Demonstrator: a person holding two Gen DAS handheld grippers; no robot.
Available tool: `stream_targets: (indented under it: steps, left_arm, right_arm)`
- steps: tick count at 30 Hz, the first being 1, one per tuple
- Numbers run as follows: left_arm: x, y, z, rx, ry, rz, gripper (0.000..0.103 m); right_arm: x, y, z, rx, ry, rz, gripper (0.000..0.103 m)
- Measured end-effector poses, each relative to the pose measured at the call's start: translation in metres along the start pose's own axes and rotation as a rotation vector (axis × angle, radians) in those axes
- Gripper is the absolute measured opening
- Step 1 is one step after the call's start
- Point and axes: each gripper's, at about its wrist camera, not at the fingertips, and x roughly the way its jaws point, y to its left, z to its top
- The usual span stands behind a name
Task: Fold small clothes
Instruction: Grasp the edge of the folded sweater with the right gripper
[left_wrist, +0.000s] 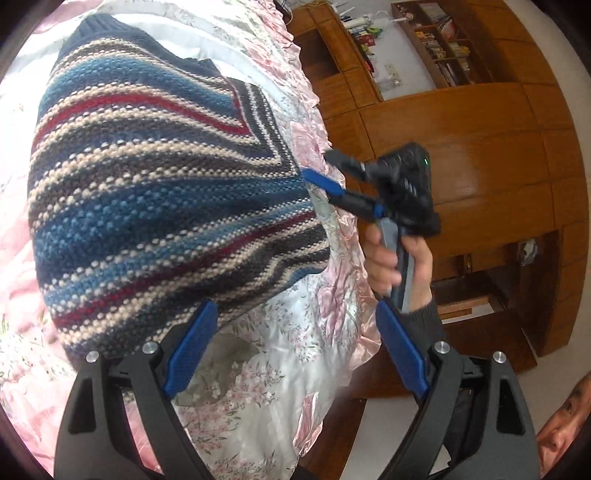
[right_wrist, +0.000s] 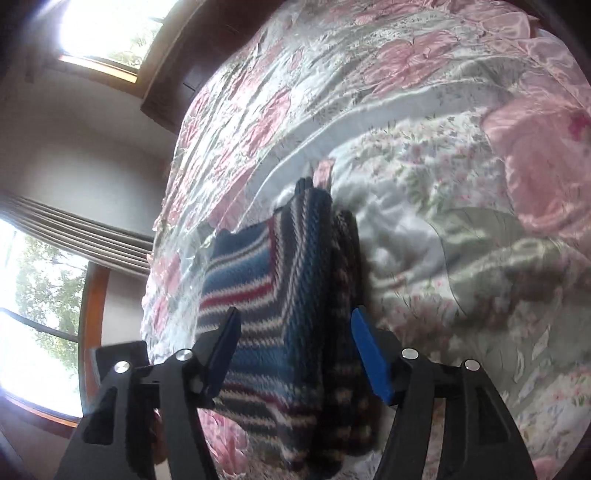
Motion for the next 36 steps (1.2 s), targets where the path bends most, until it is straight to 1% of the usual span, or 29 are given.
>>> stream_targets:
  steps: [1,3,5,6,7,8,9,10,11,12,13,15,16,18,19,21,22,23,25,26,28,30,32,33,34,35,36]
  left_arm:
    - [0.002,0.001,-0.001,-0.001,0.003,-0.005,0.086]
    - [0.004,0.002,-0.004,0.003,0.004,-0.018,0.086]
    - [0.007,0.002,-0.004,0.004,0.010,-0.026,0.086]
    - [0.008,0.003,-0.005,0.001,0.013,-0.029,0.086]
    - [0.010,0.005,-0.005,-0.003,0.018,-0.029,0.086]
    - [0.012,0.006,-0.004,-0.007,0.022,-0.025,0.086]
    - [0.012,0.009,-0.004,-0.013,0.025,-0.025,0.086]
    - [0.013,0.012,-0.005,-0.018,0.029,-0.031,0.085]
    - [0.014,0.013,-0.005,-0.018,0.031,-0.040,0.085]
    - [0.016,0.015,-0.006,-0.018,0.030,-0.044,0.085]
    - [0.017,0.017,-0.006,-0.019,0.030,-0.047,0.085]
    - [0.020,0.021,-0.007,-0.029,0.034,-0.045,0.085]
    - [0.020,0.022,-0.006,-0.038,0.036,-0.047,0.085]
    - [0.016,0.020,-0.005,-0.050,0.042,-0.065,0.085]
    - [0.012,0.015,-0.004,-0.039,0.038,-0.068,0.085]
    - [-0.003,0.003,0.006,-0.006,0.004,-0.066,0.086]
    - [-0.013,-0.002,0.012,0.009,-0.033,-0.060,0.086]
    - [-0.025,-0.006,0.019,0.022,-0.092,-0.042,0.087]
    - [-0.046,-0.005,0.035,0.019,-0.195,-0.013,0.089]
    - [-0.050,0.000,0.044,-0.001,-0.219,-0.012,0.089]
    - [-0.050,0.011,0.061,-0.038,-0.231,0.015,0.089]
    - [-0.041,0.024,0.074,-0.070,-0.209,0.041,0.089]
    - [-0.027,0.045,0.086,-0.120,-0.172,0.097,0.089]
    - [-0.020,0.057,0.088,-0.141,-0.151,0.115,0.083]
    - [-0.016,0.069,0.089,-0.161,-0.143,0.134,0.075]
    - [-0.012,0.076,0.091,-0.166,-0.130,0.163,0.072]
    - [-0.011,0.078,0.093,-0.165,-0.120,0.179,0.071]
  right_arm:
    - [0.009,0.001,0.009,-0.004,0.015,-0.004,0.063]
    - [0.032,0.002,0.024,0.000,0.033,-0.041,0.063]
    - [0.054,0.000,0.033,0.020,0.053,-0.059,0.063]
    - [0.059,-0.001,0.036,0.009,0.050,-0.073,0.049]
    - [0.061,-0.001,0.039,-0.006,0.046,-0.080,0.018]
    - [0.060,0.002,0.042,-0.032,0.033,-0.104,0.019]
    - [0.053,0.008,0.043,-0.068,-0.015,-0.120,0.017]
    - [0.047,0.009,0.043,-0.085,-0.051,-0.117,0.016]
    - [0.044,0.007,0.043,-0.075,-0.075,-0.119,0.015]
    - [0.045,0.001,0.043,-0.048,-0.082,-0.141,0.014]
    - [0.049,-0.007,0.045,-0.018,-0.075,-0.159,0.011]
    - [0.061,-0.022,0.044,0.028,-0.032,-0.177,0.012]
    - [0.064,-0.027,0.043,0.040,-0.017,-0.183,0.016]
    - [0.058,-0.024,0.044,0.039,-0.018,-0.198,0.023]
    - [0.050,-0.020,0.045,0.036,-0.025,-0.184,0.023]
    - [0.025,-0.008,0.040,0.003,-0.072,-0.168,0.025]
    - [0.015,-0.001,0.036,-0.016,-0.084,-0.157,0.026]
    - [0.006,0.006,0.032,-0.031,-0.093,-0.143,0.027]
    - [-0.001,0.015,0.021,-0.044,-0.076,-0.087,0.028]
    - [-0.001,0.018,0.015,-0.049,-0.060,-0.069,0.028]
    - [0.004,0.022,0.002,-0.068,-0.032,-0.054,0.028]
    - [0.012,0.011,-0.007,-0.047,-0.019,-0.079,0.028]
    - [0.023,-0.017,-0.011,0.014,0.016,-0.083,0.018]
    - [0.029,-0.033,-0.014,0.048,0.023,-0.090,0.000]
    - [0.031,-0.044,-0.018,0.071,0.019,-0.077,0.000]
    - [0.031,-0.048,-0.021,0.074,0.015,-0.065,0.000]
    - [0.026,-0.047,-0.022,0.070,0.006,-0.067,0.000]
